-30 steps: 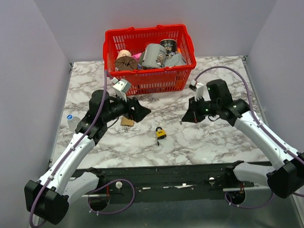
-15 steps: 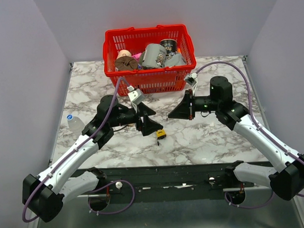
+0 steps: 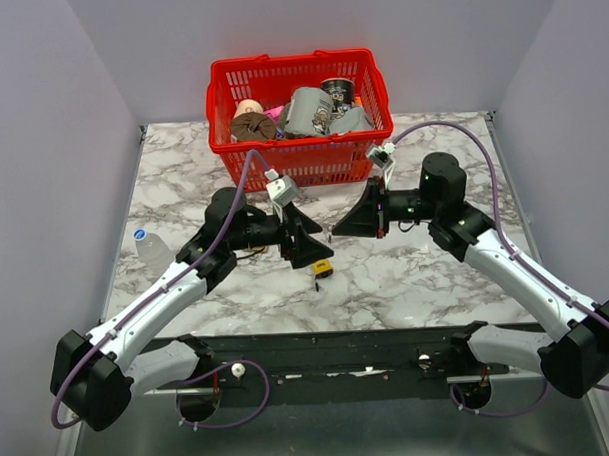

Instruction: Unlock with the key

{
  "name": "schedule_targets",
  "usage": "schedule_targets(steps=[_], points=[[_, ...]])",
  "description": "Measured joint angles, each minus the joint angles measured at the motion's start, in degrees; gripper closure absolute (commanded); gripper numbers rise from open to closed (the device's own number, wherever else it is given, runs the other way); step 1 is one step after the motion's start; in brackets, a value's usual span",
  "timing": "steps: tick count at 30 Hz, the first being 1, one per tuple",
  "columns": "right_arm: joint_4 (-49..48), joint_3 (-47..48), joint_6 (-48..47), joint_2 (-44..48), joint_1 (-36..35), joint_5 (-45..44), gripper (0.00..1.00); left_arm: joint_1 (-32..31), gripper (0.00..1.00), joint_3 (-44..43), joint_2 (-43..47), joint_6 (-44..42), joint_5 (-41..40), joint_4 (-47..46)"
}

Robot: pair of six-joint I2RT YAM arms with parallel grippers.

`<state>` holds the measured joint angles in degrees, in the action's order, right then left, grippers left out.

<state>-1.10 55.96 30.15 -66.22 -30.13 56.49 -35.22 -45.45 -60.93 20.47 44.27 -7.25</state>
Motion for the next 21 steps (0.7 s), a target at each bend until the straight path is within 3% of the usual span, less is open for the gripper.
schedule_targets(steps=[8, 14, 21], points=[[-1.0, -1.0, 0.9, -0.5, -0.2, 0.0, 0.99, -0.2, 0.31, 0.0, -0.7, 2.5, 1.7, -2.6], [-1.0, -1.1, 1.4, -0.7, -0.2, 0.0, 0.99, -0.5, 0.53, 0.0, -0.7, 3.4, 1.9, -3.9], [-1.0, -1.1, 1.4, -0.7, -0.2, 0.0, 0.99, -1.0, 0.87, 0.2, -0.3, 2.3, 2.0, -3.1]])
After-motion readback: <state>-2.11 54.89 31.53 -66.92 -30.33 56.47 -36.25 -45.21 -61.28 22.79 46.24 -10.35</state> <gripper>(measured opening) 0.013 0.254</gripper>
